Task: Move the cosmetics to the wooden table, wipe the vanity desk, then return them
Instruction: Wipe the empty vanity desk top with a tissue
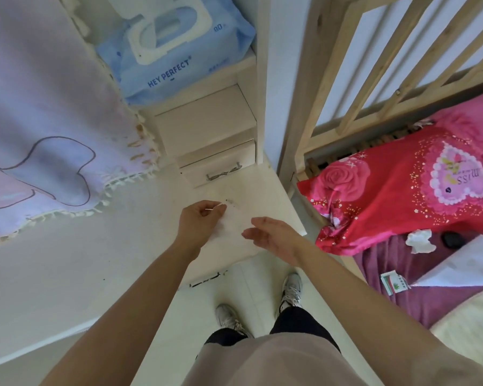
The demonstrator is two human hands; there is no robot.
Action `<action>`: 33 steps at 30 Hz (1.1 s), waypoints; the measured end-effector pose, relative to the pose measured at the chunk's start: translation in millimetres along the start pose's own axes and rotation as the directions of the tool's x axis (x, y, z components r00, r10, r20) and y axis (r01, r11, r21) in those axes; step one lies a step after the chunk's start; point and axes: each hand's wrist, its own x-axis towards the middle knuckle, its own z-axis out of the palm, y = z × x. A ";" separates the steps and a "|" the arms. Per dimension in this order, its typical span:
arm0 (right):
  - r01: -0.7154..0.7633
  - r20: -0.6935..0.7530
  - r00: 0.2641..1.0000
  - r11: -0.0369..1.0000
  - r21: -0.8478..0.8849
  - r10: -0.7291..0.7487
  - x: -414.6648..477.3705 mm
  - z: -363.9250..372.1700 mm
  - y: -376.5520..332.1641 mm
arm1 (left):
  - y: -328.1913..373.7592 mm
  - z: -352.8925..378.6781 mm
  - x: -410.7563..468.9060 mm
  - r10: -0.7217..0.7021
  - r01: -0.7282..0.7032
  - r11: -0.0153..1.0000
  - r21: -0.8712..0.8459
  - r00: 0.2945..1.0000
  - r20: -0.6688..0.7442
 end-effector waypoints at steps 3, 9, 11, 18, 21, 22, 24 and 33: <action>0.037 -0.056 0.998 0.998 0.040 -0.035 1.3 -12.5 -10.5 | -11.6 6.6 8.4 -0.093 0.091 0.990 -0.106 0.996 -0.016; -0.131 -0.036 0.991 0.948 -0.292 0.126 18.9 -17.3 1.5 | -19.6 19.0 21.4 -0.141 0.139 0.954 -0.264 0.990 0.014; -0.187 0.051 0.978 0.955 -0.233 0.203 24.3 -16.2 13.3 | -24.9 21.6 23.8 -0.149 0.149 0.948 -0.280 0.989 0.022; 0.234 -0.191 0.950 0.968 -0.091 -0.248 30.6 -18.5 -13.8 | -58.2 12.2 31.7 -0.191 0.191 0.950 -0.247 0.981 0.026; 0.459 -0.332 0.717 0.774 -0.436 -0.613 28.9 -19.0 -48.4 | -74.6 6.4 42.8 -0.123 0.119 0.989 -0.085 0.992 -0.042; 0.483 -0.349 0.597 0.671 -0.562 -0.722 28.5 -18.7 -56.6 | -80.7 3.8 47.6 -0.074 0.076 0.997 0.033 0.994 -0.077; 0.435 -0.261 0.370 0.415 -0.799 -0.891 31.1 -18.0 -62.7 | -93.3 -2.1 58.0 0.079 -0.028 0.932 0.362 0.989 -0.127; -0.075 -0.094 0.754 0.056 -0.996 -0.650 69.4 -40.8 35.2 | -163.1 -20.2 81.0 0.397 -0.254 0.513 0.820 0.917 0.035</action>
